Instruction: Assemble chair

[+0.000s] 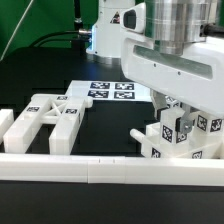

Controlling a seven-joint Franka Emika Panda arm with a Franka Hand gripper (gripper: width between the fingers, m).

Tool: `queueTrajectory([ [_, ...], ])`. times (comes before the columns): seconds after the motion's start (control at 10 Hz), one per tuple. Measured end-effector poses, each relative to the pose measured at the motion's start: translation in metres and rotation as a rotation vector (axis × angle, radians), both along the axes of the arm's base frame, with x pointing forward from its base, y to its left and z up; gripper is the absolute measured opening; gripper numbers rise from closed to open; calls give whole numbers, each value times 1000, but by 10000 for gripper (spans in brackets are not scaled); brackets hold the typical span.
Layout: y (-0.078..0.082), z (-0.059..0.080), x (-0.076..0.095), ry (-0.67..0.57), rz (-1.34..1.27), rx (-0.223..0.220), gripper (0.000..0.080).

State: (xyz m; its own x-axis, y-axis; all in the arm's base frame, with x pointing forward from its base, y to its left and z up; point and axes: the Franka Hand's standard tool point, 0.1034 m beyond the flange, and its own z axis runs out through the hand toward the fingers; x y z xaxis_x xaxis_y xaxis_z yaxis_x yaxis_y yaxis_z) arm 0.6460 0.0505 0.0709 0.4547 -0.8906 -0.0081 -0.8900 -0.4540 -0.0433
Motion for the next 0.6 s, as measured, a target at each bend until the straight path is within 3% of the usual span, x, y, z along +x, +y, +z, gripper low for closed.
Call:
queueTrajectory([
  [0.6,3,0,-3,18,-535,46,287],
])
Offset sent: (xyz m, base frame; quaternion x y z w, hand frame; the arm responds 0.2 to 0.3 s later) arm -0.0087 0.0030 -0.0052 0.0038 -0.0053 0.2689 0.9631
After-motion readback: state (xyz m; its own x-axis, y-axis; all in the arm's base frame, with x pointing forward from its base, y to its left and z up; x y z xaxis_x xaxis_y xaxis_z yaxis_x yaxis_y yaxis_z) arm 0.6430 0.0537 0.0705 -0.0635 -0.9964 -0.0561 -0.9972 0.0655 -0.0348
